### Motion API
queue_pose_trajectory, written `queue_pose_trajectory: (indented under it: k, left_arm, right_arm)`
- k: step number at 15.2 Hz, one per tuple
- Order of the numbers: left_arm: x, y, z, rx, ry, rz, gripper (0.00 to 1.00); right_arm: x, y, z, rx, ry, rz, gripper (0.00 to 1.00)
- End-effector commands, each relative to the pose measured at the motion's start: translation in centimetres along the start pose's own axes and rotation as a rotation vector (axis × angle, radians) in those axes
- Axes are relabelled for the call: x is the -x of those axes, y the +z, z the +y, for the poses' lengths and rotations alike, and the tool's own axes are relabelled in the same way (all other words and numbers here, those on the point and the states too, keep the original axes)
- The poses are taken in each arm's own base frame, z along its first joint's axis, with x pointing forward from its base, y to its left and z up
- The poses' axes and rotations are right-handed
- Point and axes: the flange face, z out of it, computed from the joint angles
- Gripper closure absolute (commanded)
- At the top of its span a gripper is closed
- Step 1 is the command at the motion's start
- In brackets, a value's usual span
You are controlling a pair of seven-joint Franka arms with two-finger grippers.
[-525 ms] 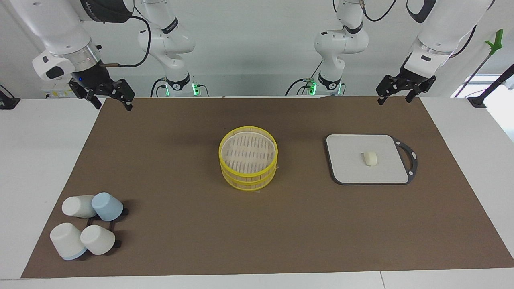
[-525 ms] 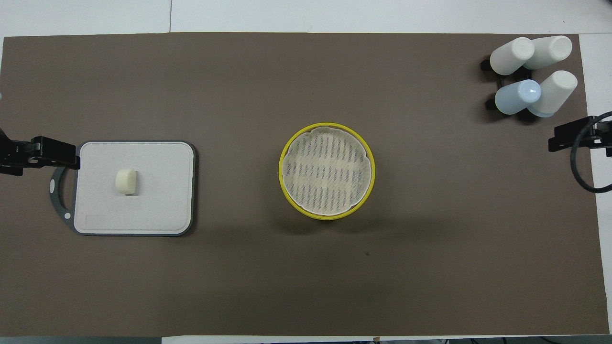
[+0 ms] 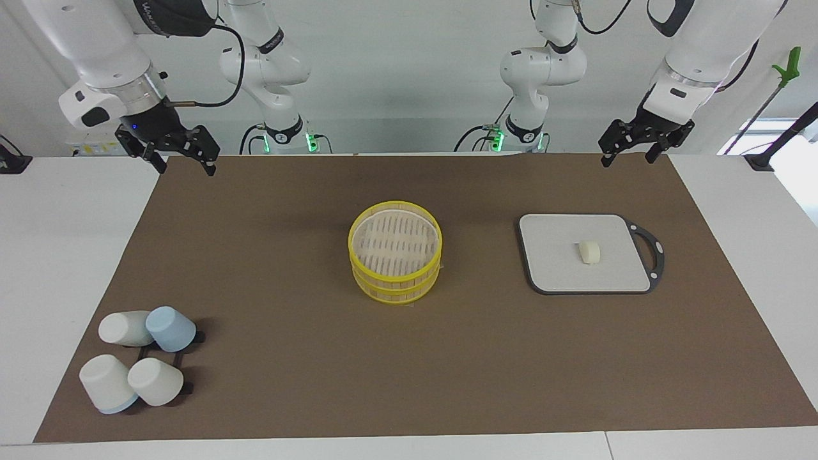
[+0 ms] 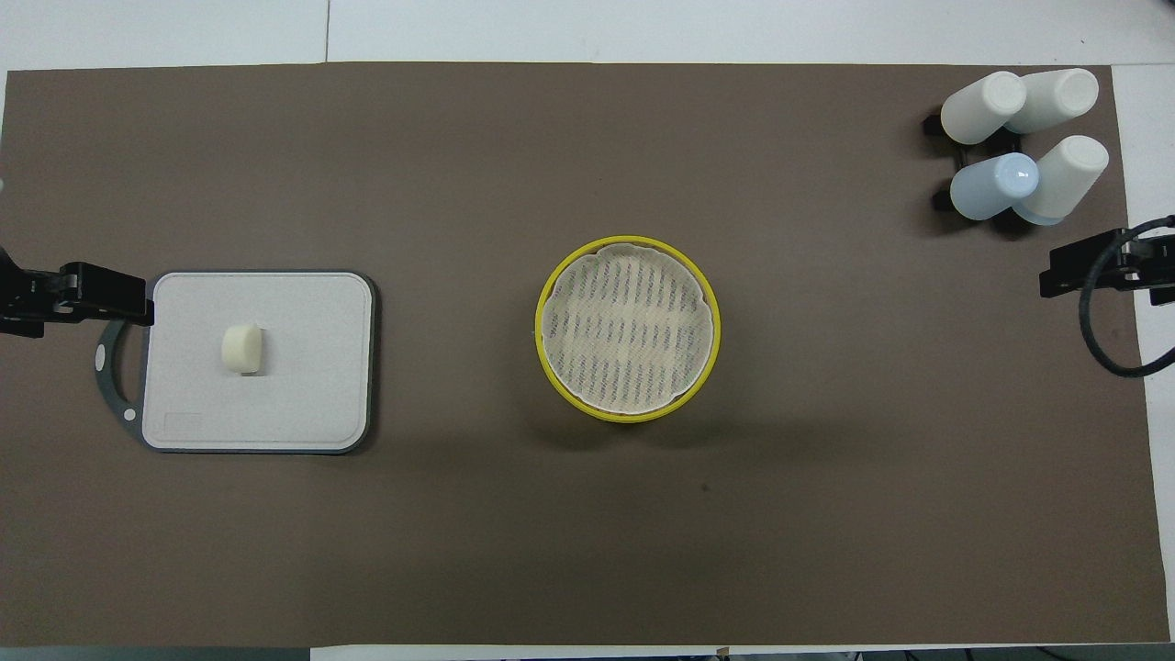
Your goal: Place bun in steamer
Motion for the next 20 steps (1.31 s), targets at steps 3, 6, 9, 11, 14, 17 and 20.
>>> queue_pose_trajectory:
  k: [3,6,9,11,14,17,20]
  left_arm:
    - [0.3,0.4,-0.5,0.009,-0.008,0.017,0.0]
    - [0.5,3.8,-1.5,0.01,0.003,0.026,0.0]
    - [0.0,9.5,-4.4,0.01,0.008,0.036,0.0]
    - [-0.3,13.3,-5.6,0.009,0.009,0.043,0.0]
    - [-0.8,19.2,-5.7,0.01,0.007,0.053,0.0]
    - [-1.1,25.4,-5.8,0.01,0.003,0.079,0.0]
    - [-1.8,28.8,-5.6,0.012,0.008,0.09,0.0]
  right_arm:
    - [2.8,0.3,-4.2,0.011,-0.087,-0.088,0.0]
    - [3.2,0.2,-9.0,0.014,-0.165,-0.037,0.0]
    - [2.8,-0.2,-18.3,0.008,-0.106,-0.023,0.0]
    - [0.3,1.6,-25.8,0.002,-0.044,-0.048,0.0]
    - [-2.7,6.0,-34.5,-0.038,-0.012,-0.007,0.0]
    - [-0.3,11.9,-43.1,0.036,-0.042,0.049,0.0]
    - [2.0,16.3,-48.4,0.057,-0.033,0.085,0.0]
